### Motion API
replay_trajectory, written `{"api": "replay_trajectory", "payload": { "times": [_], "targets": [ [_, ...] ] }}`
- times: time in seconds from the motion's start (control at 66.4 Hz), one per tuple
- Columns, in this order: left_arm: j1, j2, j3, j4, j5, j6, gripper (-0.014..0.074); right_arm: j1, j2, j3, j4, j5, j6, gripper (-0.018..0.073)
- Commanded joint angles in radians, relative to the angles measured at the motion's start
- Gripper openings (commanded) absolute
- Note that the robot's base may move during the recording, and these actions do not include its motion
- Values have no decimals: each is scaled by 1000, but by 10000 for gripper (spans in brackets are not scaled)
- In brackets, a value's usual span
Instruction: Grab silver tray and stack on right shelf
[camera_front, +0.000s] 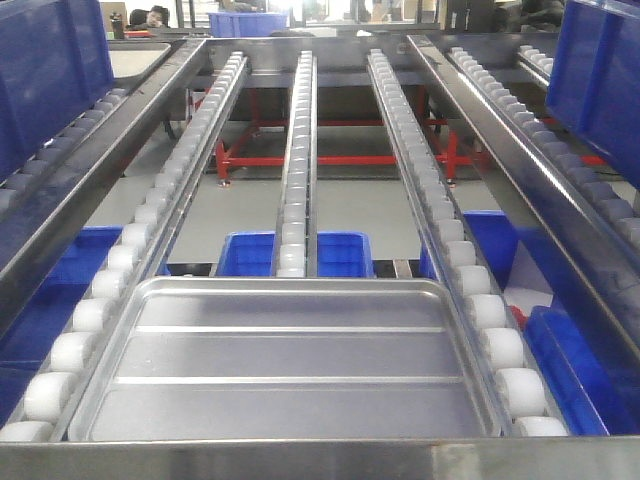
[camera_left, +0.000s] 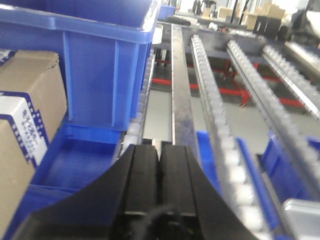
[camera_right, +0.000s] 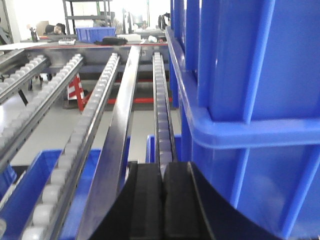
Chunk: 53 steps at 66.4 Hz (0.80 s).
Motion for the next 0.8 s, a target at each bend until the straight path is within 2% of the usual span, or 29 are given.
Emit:
{"api": "replay_trajectory", "payload": {
  "times": [0.0, 0.06, 0.241, 0.452, 0.573, 0.678, 0.784],
  "targets": [
    [-5, 14, -69, 83, -35, 1, -91, -7, 4, -89, -11, 26, -9, 57],
    [-5, 42, -127, 128, 21, 1, -91, -4, 37, -148, -11, 139, -9, 57],
    [-5, 237, -347, 107, 253, 1, -91, 23, 225, -336, -10, 446, -10, 57],
    [-5, 588, -636, 52, 650, 1, -91, 67, 559, -472, 17, 611, -103, 57],
    [-5, 743, -671, 29, 687, 1, -91, 76, 692, -495, 96, 637, -101, 57],
    [-5, 830, -671, -85, 685, 1, -91, 76, 764, -495, 181, 661, -101, 57],
    [-5, 919, -675, -134, 646, 1, -91, 76, 815, -496, 277, 638, -101, 57]
  ]
}}
